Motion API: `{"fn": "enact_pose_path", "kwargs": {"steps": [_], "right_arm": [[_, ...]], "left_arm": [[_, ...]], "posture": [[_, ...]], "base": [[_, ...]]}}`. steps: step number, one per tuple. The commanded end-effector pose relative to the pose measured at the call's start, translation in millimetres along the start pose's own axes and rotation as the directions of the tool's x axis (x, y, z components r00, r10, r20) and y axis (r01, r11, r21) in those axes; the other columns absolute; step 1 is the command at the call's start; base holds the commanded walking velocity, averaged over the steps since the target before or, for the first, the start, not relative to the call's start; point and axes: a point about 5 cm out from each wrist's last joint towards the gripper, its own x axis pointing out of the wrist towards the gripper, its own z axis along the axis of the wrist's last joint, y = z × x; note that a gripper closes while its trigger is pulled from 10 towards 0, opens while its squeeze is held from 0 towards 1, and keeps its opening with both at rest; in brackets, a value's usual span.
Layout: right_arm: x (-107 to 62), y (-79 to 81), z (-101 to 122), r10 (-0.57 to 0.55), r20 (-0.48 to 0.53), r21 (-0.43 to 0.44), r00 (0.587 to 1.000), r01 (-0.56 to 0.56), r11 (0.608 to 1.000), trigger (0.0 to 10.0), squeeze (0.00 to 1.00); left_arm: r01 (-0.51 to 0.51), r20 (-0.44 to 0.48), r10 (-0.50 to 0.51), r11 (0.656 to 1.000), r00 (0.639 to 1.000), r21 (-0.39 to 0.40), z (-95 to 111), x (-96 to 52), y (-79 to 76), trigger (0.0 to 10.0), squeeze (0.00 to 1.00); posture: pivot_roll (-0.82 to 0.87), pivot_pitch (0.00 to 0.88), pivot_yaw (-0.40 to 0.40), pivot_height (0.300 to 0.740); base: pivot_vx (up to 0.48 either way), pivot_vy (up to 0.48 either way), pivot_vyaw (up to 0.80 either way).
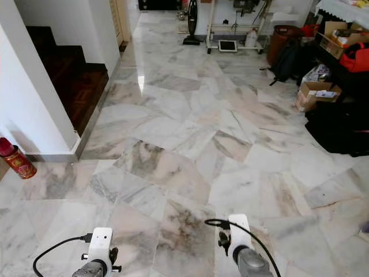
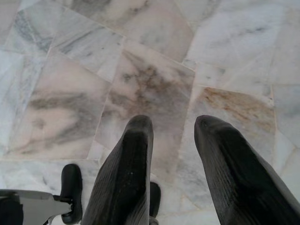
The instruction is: Setting the table
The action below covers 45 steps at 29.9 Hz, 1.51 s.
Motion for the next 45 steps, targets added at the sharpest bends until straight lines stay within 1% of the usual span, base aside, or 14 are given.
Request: {"fn": "enact_pose_path", "kwargs": {"steps": [1,4,10,18,27,38,43,45], "right_arm": [[1.3,2.1,3,0.002,0.002,-0.002,1.0,-0.002,1.0,10.0,0.0],[1.7,6.8,0,0.007,-0.005,-0.003,1.0,-0.007,1.0,10.0,0.0],[0.7,11.0,-8,0.006,-0.02,0.014,1.0,-0.006,1.0,10.0,0.0],[-1.1,8.9,-16,-0.022,-0.047,0.036,0.999,0.024,0.999,10.0,0.0],[-2.0,6.2,-18,-0.039,-0.053,0.046,0.998,0.042,0.998,10.0,0.0],[-2.8,4.7,-20,-0.044,-0.06,0.043,0.997,0.046,0.998,10.0,0.0],[-2.3,5.6,-19,-0.046,-0.058,0.043,0.997,0.048,0.998,10.0,0.0],[-2.2,6.0,-18,-0.045,-0.057,0.043,0.997,0.048,0.998,10.0,0.0]], "left_arm": [[-0.026,-0.018,0.025,0.999,1.0,-0.023,-5,-1.2,5.9,10.0,0.0],[-0.039,-0.018,0.039,0.998,0.999,-0.048,-5,-1.2,9.3,10.0,0.0],[-0.05,-0.018,0.049,0.997,0.999,-0.056,-4,-1.0,11.7,10.0,0.0],[-0.05,-0.014,0.05,0.997,0.999,-0.066,-3,-0.7,12.1,10.0,0.0],[-0.035,-0.008,0.034,0.997,0.999,-0.07,-2,-0.3,9.2,10.0,0.0],[-0.015,-0.005,0.015,0.997,1.0,-0.075,-1,0.0,4.6,10.0,0.0],[-0.014,-0.008,0.014,0.998,1.0,-0.059,-1,0.0,4.3,10.0,0.0],[-0.013,-0.008,0.013,0.999,1.0,-0.047,-1,-0.1,4.3,10.0,0.0]], "posture": [[-0.05,0.0,-0.037,0.74],[-0.04,0.0,-0.037,0.74],[-0.05,0.0,-0.03,0.74],[-0.07,0.0,-0.018,0.74],[-0.09,0.0,-0.007,0.74],[-0.09,0.0,-0.013,0.74],[-0.1,0.0,-0.009,0.74],[-0.1,0.0,-0.007,0.74]], "base": [[0.0,0.0,0.0],[0.0,0.0,0.0],[0.0,0.0,0.0],[0.0,0.0,0.0],[0.0,0.0,-0.76],[0.0,0.0,-0.74],[0.0,0.0,-0.74],[0.0,-0.341,-0.74]]}}
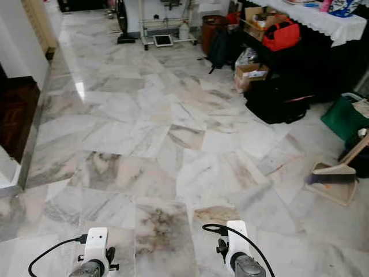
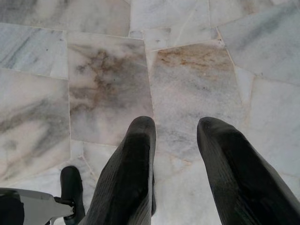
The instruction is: Setting the table
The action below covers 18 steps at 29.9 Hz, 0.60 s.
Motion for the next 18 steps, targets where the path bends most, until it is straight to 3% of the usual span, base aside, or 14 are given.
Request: {"fn": "enact_pose_path", "kwargs": {"steps": [1,18], "right_arm": [[0.5,0.6,1.6,-0.004,0.003,0.01,1.0,0.004,1.0,10.0,0.0],[-2.0,-4.9,-6.1,-0.018,-0.013,0.013,1.0,0.018,1.0,10.0,0.0]], "left_arm": [[0.0,-0.011,0.0,1.0,1.0,0.016,-1.5,-0.2,0.0,10.0,0.0],[-0.006,-0.029,0.007,0.999,1.0,0.033,-8.5,-2.1,1.9,10.0,0.0]], "posture": [[-0.1,0.0,-0.007,0.74],[-0.1,0.0,-0.011,0.74]], "base": [[0.0,-0.341,-0.74],[0.0,-0.044,-0.75]]}}
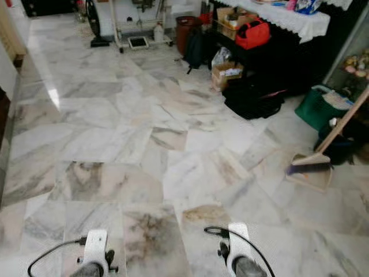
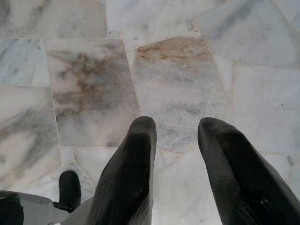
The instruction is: Setting the table
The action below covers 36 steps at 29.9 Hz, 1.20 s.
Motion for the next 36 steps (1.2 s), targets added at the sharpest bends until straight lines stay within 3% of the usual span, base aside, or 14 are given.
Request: {"fn": "enact_pose_path", "kwargs": {"steps": [1,4,20,36], "right_arm": [[0.0,-1.6,1.1,-0.004,0.003,0.009,1.0,0.004,1.0,10.0,0.0],[0.4,-1.4,3.1,-0.003,0.006,0.006,1.0,0.003,1.0,10.0,0.0],[1.0,-2.0,6.6,0.0,0.012,-0.004,1.0,0.0,1.0,10.0,0.0],[0.6,0.2,2.1,-0.029,0.014,0.062,0.999,0.028,0.998,10.0,0.0]], "left_arm": [[0.003,-0.016,-0.002,0.999,1.0,0.036,-3.5,-0.7,-1.1,10.0,0.0],[0.006,-0.019,-0.006,1.0,1.0,0.003,-4.9,-1.1,-2.1,10.0,0.0],[-0.003,-0.023,0.003,1.0,1.0,-0.005,-6.1,-1.4,-0.7,10.0,0.0],[0.003,-0.019,-0.004,1.0,1.0,-0.007,-2.1,-0.1,0.9,10.0,0.0]], "posture": [[-0.1,0.0,-0.013,0.74],[-0.1,0.0,-0.014,0.74],[-0.09,0.0,-0.029,0.74],[-0.14,0.0,0.02,0.74]], "base": [[0.0,-0.48,-0.75],[0.0,-0.33,-0.75],[0.0,-0.016,-0.75],[0.0,0.0,-0.75]]}}
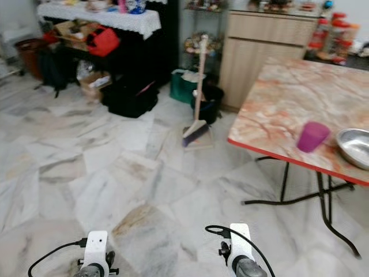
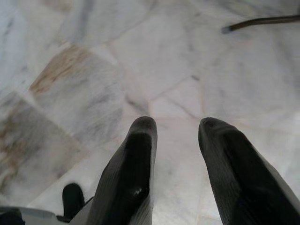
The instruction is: Setting the table
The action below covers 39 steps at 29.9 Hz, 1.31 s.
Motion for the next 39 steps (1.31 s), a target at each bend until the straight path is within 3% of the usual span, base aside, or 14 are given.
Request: {"fn": "enact_pose_path", "kwargs": {"steps": [1,11,15,39], "right_arm": [[0.2,1.0,0.6,-0.007,0.008,0.025,1.0,0.007,1.0,10.0,0.0],[-0.6,-0.1,-3.0,-0.022,0.003,0.049,1.0,0.022,0.999,10.0,0.0],[-0.7,1.2,-4.0,-0.021,0.003,0.052,1.0,0.02,0.998,10.0,0.0],[-1.0,1.0,-4.7,-0.01,0.0,0.028,1.0,0.01,1.0,10.0,0.0]], "left_arm": [[0.0,-0.009,0.0,1.0,1.0,0.009,0.8,0.6,3.0,10.0,0.0],[0.009,-0.007,-0.009,1.0,1.0,0.022,4.0,1.6,3.0,10.0,0.0],[0.016,-0.003,-0.016,0.998,1.0,0.062,5.1,1.8,1.4,10.0,0.0],[0.03,-0.032,-0.028,0.999,0.999,0.041,-4.4,-0.6,-0.8,10.0,0.0]], "posture": [[-0.14,0.0,0.02,0.74],[-0.15,0.0,0.032,0.74],[-0.14,0.0,0.036,0.74],[-0.15,0.0,0.023,0.74]], "base": [[0.0,0.0,-0.75],[0.0,0.0,-0.75],[0.0,-0.36,-0.75],[0.0,-0.053,-0.75]]}}
